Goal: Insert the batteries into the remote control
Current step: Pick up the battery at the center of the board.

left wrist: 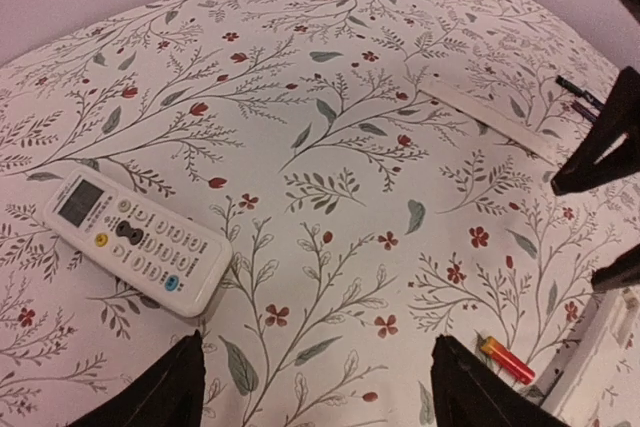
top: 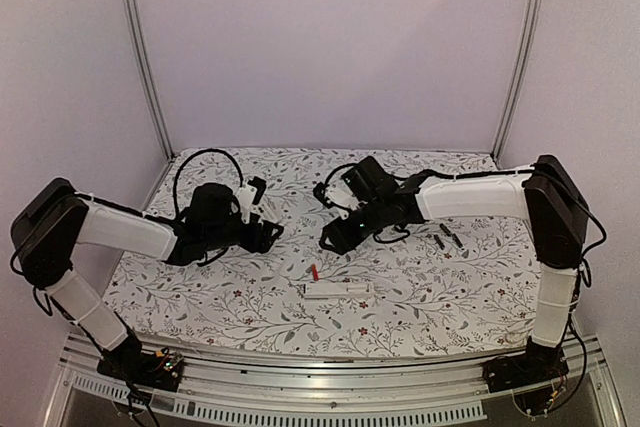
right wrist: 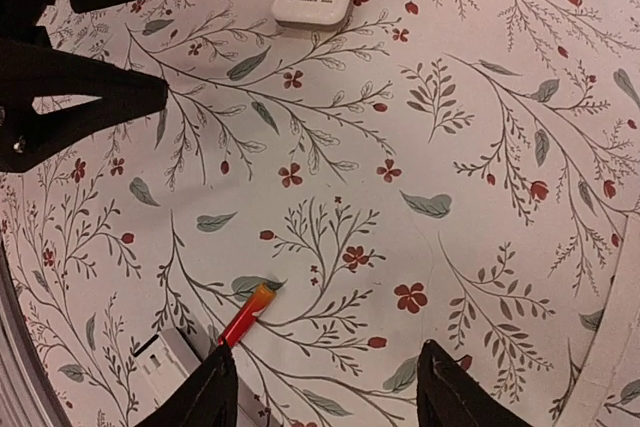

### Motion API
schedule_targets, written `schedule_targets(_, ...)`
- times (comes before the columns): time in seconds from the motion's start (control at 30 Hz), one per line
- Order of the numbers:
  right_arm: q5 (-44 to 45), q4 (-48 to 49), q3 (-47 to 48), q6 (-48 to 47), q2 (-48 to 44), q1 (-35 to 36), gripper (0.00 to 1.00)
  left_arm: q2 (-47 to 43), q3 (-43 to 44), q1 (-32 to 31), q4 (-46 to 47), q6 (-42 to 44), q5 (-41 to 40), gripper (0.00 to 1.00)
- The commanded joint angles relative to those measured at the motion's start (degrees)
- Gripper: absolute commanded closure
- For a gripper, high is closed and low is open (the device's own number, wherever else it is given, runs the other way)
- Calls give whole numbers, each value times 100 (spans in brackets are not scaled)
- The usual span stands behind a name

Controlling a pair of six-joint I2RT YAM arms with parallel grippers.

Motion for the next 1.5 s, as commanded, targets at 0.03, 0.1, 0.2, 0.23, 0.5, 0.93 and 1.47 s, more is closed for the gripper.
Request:
schedule_targets(0.03, 1229, -487, 577, 1405, 763, 628, 39, -564, -393, 56, 161, -1156, -1289, 22)
schedule_targets(0.1, 1567, -833, 947, 1594, 1063, 766, 39, -711, -459, 54, 2, -1065, -1393, 21)
schedule_targets(0.2, 1867, -1221, 1446, 1767, 1491, 987, 39, -913, -573, 65, -40, -907, -1424, 19)
schedule_targets(0.23, 1913, -1342, 1638, 1856, 1591, 1029, 39, -965, -593, 61, -40, -891, -1424, 18)
schedule_targets(0.5, 2251, -1994, 2093, 2314, 2055, 1215, 44, -1307, -534, 59, 8, -729, -1197, 17)
schedule_targets(0.93, 1632, -2386, 2078, 2316, 2162, 1253, 85, -1370, -483, 65, 62, -567, -1228, 16)
schedule_targets(1.47, 922, -1753, 1395, 351, 1054, 466, 100, -1462, -517, 52, 132, -459, -1203, 16)
